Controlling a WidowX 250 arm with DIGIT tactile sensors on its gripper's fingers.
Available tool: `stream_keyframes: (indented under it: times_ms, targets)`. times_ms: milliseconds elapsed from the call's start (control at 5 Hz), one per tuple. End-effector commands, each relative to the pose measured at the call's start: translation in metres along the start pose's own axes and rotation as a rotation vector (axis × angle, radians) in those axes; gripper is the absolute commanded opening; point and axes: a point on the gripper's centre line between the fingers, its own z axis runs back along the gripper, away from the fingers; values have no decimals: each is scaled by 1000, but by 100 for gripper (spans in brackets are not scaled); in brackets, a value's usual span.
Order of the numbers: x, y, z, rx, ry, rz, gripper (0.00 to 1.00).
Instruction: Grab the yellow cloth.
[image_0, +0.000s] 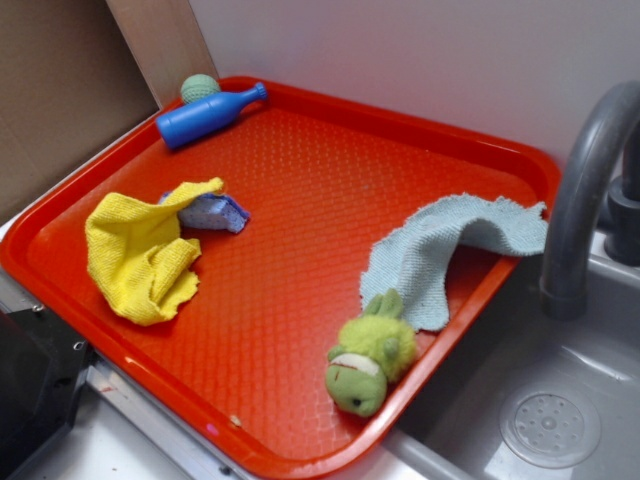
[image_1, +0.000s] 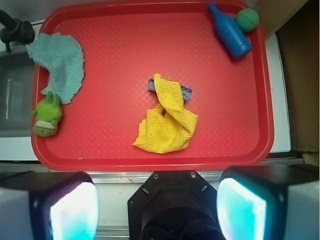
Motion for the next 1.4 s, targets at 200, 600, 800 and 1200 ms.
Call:
stream_keyframes:
  times_ms: [200, 600, 800, 1200]
  targets:
    - [22, 15, -52, 6, 19, -9, 100]
    - [40, 53, -120, 55, 62, -6, 100]
    - [34, 48, -150, 46, 36, -89, 100]
    - [39, 13, -192, 78, 9, -190, 100]
